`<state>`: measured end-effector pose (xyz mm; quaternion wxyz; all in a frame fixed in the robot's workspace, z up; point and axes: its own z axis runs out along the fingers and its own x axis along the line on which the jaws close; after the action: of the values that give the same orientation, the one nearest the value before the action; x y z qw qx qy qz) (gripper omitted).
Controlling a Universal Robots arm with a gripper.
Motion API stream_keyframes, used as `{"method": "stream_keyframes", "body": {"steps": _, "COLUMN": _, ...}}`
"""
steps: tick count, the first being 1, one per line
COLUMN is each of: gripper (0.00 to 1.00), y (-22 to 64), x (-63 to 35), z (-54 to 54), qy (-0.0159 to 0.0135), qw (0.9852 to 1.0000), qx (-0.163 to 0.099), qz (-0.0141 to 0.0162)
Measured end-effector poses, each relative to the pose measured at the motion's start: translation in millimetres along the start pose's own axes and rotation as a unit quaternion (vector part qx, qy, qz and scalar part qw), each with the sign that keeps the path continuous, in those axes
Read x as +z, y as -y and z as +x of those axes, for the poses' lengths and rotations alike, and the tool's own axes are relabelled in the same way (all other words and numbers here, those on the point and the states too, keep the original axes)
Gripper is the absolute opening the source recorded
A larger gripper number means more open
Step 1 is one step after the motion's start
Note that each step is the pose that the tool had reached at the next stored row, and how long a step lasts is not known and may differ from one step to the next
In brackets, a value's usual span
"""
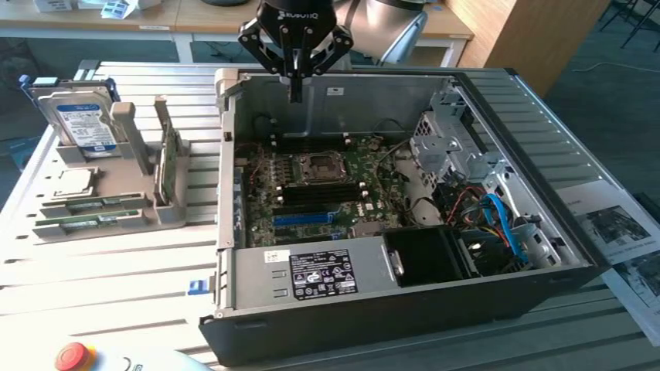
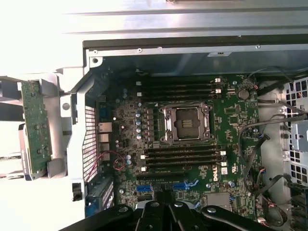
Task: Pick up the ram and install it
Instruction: 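Reach for the ram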
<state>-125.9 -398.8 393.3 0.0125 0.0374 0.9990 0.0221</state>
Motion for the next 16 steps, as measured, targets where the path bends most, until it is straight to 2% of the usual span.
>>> {"method": "stream_keyframes", "body": {"steps": 16, "gripper": 0.1, "y": 0.2, "x": -0.4, "z": 19.2, "qy": 0.0, "qw": 1.0, "qx": 0.0, "qz": 0.0}}
